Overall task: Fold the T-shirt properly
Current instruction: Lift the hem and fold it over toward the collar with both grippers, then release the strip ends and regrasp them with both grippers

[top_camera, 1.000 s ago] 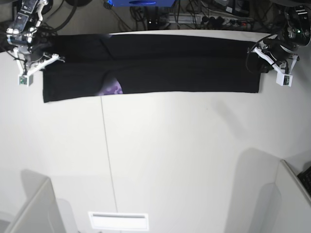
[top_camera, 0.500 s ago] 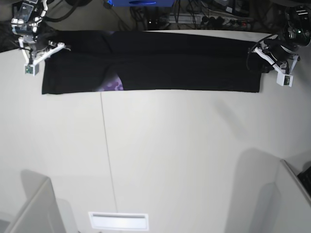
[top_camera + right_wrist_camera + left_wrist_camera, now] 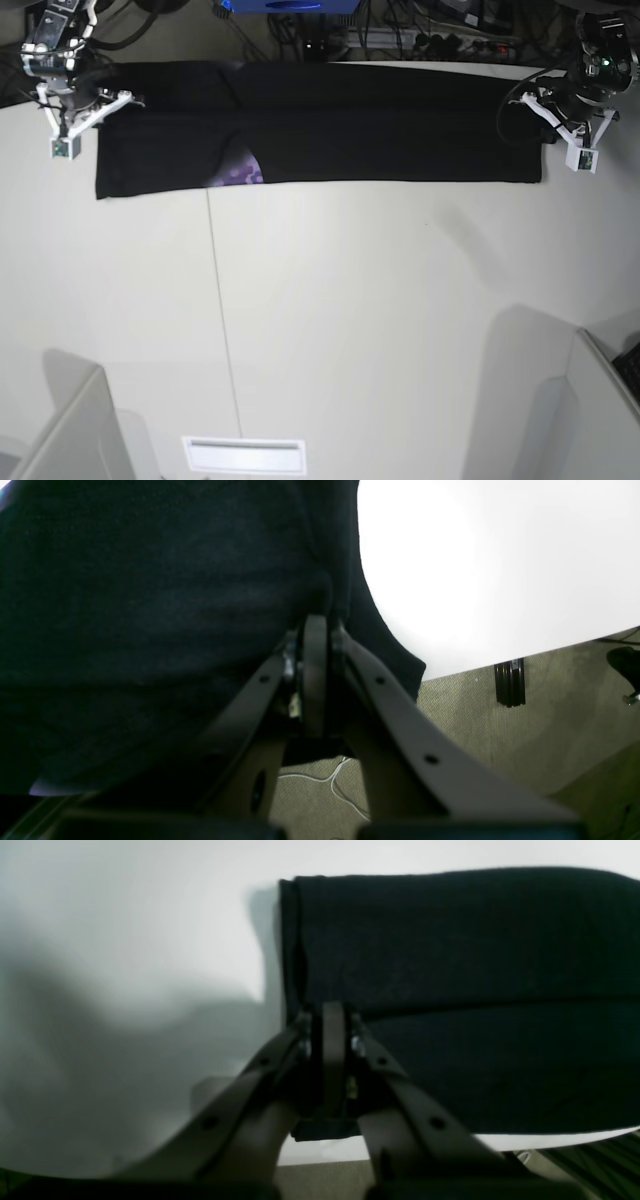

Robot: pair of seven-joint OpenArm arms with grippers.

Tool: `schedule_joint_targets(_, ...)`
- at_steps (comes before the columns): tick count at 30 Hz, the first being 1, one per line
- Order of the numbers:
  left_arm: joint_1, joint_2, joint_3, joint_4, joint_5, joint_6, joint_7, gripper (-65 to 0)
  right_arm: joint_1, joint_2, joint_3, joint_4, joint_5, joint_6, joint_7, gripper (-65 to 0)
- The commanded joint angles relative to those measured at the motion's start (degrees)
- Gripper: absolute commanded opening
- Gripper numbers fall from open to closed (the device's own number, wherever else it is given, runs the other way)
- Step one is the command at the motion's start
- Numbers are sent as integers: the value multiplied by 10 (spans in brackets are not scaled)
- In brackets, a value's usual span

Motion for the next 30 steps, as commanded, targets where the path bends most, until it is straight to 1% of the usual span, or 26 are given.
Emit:
schedule_joint_targets(1,0,-8,-4,10,0,1,-10,-650,-1,7,6,8,0,0,9,-584)
schedule_joint_targets(3,-4,-8,-5,11,-1,1,-10,-638,-2,7,6,8,0,0,9,-455)
schedule_joint_targets(5,-7,-7,-8,12,-1,1,-10,-550,-4,7,7,8,0,0,9,-363)
schedule_joint_targets(6,-7,-7,-8,13,-1,1,-10,-497,-4,7,7,8,0,0,11,-350)
schedule_joint_targets(8,-8,-7,-9,13,-1,1,-10,-395,-3,7,7,9,0,0,12,-363)
schedule_joint_targets(9,-8,-7,-9,13,-1,1,-10,-334,-2,7,7,9,0,0,12,-372)
schedule_joint_targets(12,-8,-4,-9,18,-1,0,-11,-189,-1,7,7,11,3,0,14,-390)
schedule_joint_targets(13,-8,3,-9,21,-1,0,-12,-153,3,6,7,11,4,0,16,-398)
schedule_joint_targets(14,-11,9,-10,26,-2,0,-12,-130,5,6,7,11,4,0,26,-407)
schedule_joint_targets(15,-15,16,-17,29,-2,-5,-12,-123,3,6,7,11,4,0,42,-417)
schedule_joint_targets(16,-18,27,-31,29,-9,-22,-12,-135,2,6,7,11,4,2,62,-431)
schedule_joint_targets(17,-18,39,-50,29,-24,-46,-12,-158,-1,6,7,11,3,2,83,-446)
schedule_joint_targets(18,-19,48,-70,28,-47,-75,-11,-197,-8,6,7,11,2,2,105,-465)
schedule_joint_targets(19,-19,55,-88,27,-73,-102,-7,-263,-14,6,7,12,2,2,127,-492)
schedule_joint_targets(20,-20,60,-96,25,-91,-117,-7,-347,-19,6,5,12,2,3,142,-528)
schedule_joint_targets(21,-20,62,-95,24,-96,-116,-6,-448,-23,8,2,12,3,3,148,-570)
schedule_joint_targets(23,-20,70,-95,23,-88,-100,-8,-650,-24,5,1,11,3,4,147,-650)
schedule_joint_targets(26,-25,78,-95,18,-59,-96,-8,-650,-18,-8,6,9,3,4,115,-650)
schedule_joint_targets(29,-28,86,-94,7,-24,-96,-9,-650,-17,-11,-2,9,4,4,109,-650)
schedule_joint_targets(30,-29,90,-94,7,-16,-96,-9,-650,-16,-11,-14,9,4,4,109,-650)
